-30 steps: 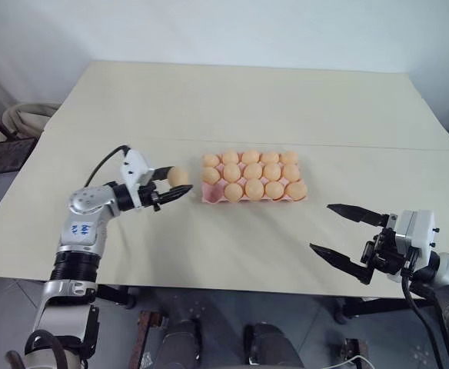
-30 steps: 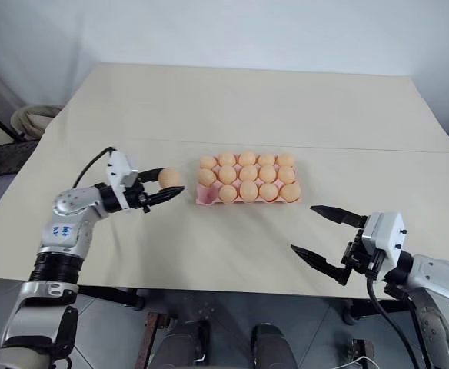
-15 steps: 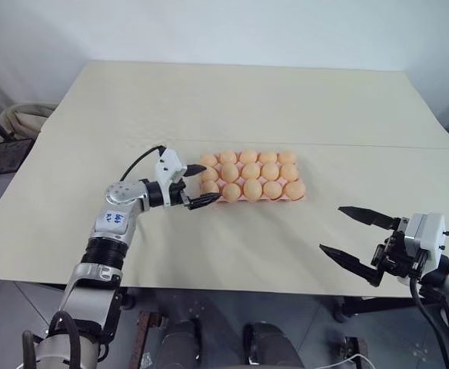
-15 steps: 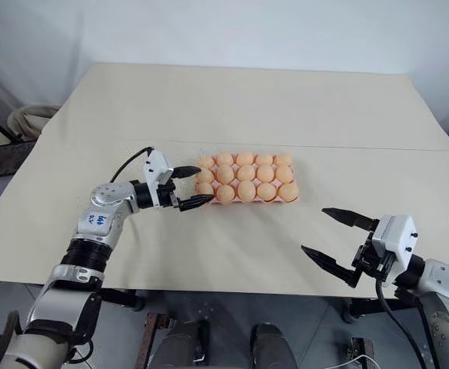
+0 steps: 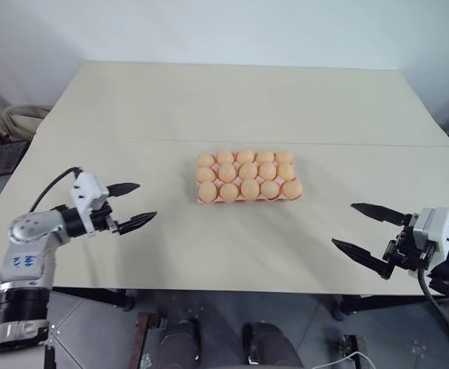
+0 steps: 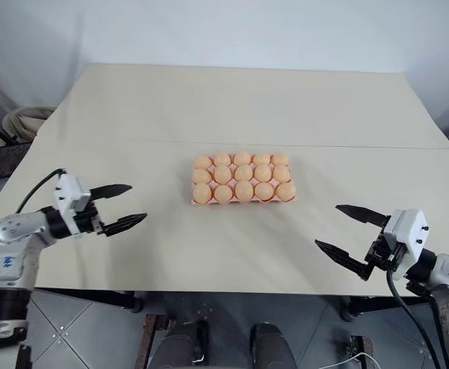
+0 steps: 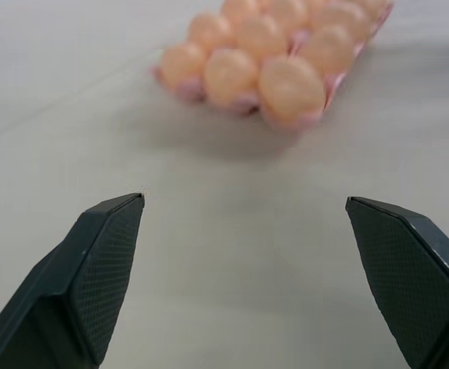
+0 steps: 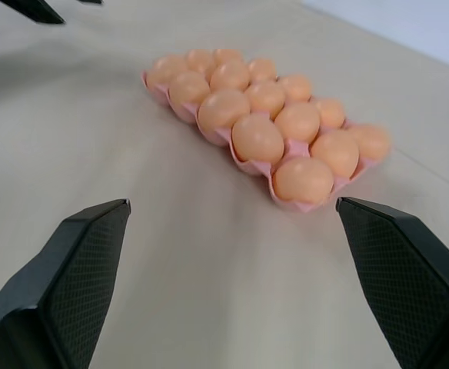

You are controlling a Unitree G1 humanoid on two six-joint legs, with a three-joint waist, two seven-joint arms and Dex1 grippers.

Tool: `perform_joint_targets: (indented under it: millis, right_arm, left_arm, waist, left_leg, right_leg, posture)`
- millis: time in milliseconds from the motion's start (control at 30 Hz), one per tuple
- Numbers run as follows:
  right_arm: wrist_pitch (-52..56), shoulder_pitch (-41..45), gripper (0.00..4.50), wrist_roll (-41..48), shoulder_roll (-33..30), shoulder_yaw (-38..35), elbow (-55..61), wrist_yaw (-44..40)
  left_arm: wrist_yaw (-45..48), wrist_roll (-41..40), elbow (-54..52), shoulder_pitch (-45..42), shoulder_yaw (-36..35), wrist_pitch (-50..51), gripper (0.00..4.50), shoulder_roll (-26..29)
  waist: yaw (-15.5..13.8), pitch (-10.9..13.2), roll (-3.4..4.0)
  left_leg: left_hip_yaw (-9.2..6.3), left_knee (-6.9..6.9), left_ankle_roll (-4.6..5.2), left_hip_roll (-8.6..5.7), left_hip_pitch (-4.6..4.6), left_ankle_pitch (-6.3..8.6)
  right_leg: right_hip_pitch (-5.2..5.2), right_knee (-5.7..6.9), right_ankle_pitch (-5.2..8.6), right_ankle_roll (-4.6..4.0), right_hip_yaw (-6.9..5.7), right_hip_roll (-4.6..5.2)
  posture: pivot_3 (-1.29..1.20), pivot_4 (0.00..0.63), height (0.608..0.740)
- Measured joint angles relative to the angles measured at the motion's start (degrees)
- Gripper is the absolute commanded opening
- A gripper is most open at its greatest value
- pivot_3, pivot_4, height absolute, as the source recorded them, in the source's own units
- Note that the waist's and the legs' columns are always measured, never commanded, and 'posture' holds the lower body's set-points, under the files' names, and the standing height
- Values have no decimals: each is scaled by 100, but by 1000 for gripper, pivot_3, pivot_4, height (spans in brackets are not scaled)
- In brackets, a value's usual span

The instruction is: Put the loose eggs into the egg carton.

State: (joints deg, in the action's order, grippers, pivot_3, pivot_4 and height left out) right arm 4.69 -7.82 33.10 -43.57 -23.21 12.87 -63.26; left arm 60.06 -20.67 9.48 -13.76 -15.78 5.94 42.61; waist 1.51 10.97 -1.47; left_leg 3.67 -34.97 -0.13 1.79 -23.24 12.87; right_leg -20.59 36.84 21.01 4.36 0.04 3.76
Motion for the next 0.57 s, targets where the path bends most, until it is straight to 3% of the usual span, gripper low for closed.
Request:
perform_joint_targets:
  millis: [300, 567]
  right_arm:
    - [-218, 260, 4500, -60, -23, -33, -517, -118]
    - [-241, 529, 4500, -126, -52, -33, -756, -100]
  left_arm:
    - [-291, -369, -1343, 1153, -403, 487, 4476, 88]
    - [-523, -443, -1784, 1411, -402, 672, 4476, 27]
  waist:
    - [11, -1, 2]
    - [11, -1, 2]
  left_leg:
    - [3, 59, -5, -4, 0, 1]
    - [6, 64, 18, -5, 5, -15]
  right_leg:
    - [-9, -40, 7, -13, -8, 7]
    - [-5, -40, 8, -13, -10, 4]
  posture:
    - [0, 150, 740]
    - [0, 150, 740]
